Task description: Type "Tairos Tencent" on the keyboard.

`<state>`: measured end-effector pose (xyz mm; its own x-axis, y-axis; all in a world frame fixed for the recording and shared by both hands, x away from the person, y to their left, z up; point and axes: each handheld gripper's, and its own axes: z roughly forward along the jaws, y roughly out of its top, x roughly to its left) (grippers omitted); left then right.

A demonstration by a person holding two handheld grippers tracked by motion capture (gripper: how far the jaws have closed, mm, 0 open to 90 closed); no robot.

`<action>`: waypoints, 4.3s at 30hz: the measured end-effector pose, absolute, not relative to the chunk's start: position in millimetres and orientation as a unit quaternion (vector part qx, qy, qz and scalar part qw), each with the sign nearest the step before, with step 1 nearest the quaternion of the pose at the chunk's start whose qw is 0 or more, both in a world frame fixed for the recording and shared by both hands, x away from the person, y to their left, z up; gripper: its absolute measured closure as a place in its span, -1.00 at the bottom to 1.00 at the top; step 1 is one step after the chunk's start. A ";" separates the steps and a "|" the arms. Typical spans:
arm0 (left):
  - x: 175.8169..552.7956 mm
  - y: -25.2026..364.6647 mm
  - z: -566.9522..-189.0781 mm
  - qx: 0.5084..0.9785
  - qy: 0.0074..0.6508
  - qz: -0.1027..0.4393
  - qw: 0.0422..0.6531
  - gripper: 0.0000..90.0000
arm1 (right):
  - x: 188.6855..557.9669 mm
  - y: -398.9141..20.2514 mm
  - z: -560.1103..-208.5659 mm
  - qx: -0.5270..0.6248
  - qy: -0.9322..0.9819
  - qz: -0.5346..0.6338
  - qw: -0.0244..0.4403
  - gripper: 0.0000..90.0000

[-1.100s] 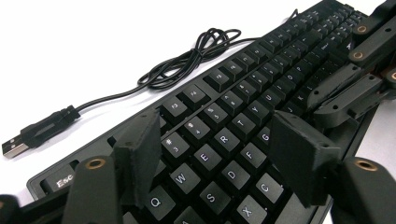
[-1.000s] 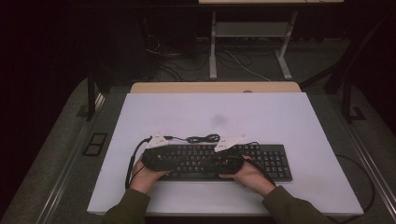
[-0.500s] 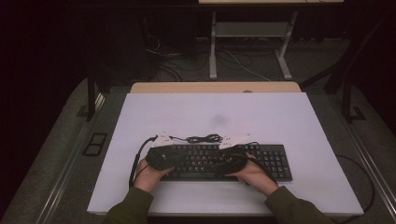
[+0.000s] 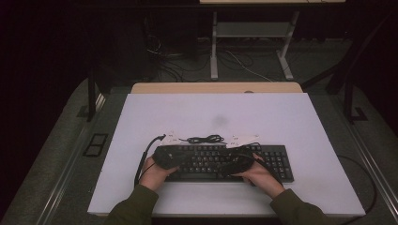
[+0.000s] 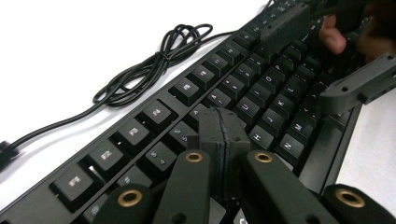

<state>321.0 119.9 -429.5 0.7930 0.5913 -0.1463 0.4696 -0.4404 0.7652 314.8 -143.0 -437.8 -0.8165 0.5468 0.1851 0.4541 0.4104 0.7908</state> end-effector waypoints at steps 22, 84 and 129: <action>326.2 109.1 -435.2 0.863 0.299 0.062 0.403 0.99 | 313.0 -152.0 -437.9 0.312 0.835 0.449 0.060 -0.37; 286.6 156.7 -419.3 0.819 0.301 0.091 0.480 -0.58 | 295.7 -227.9 -432.8 0.344 0.798 0.486 0.093 -0.58; 276.6 182.2 -429.4 0.814 0.323 0.108 0.471 -1.00 | 265.6 -307.6 -440.9 0.367 0.777 0.495 0.128 -0.63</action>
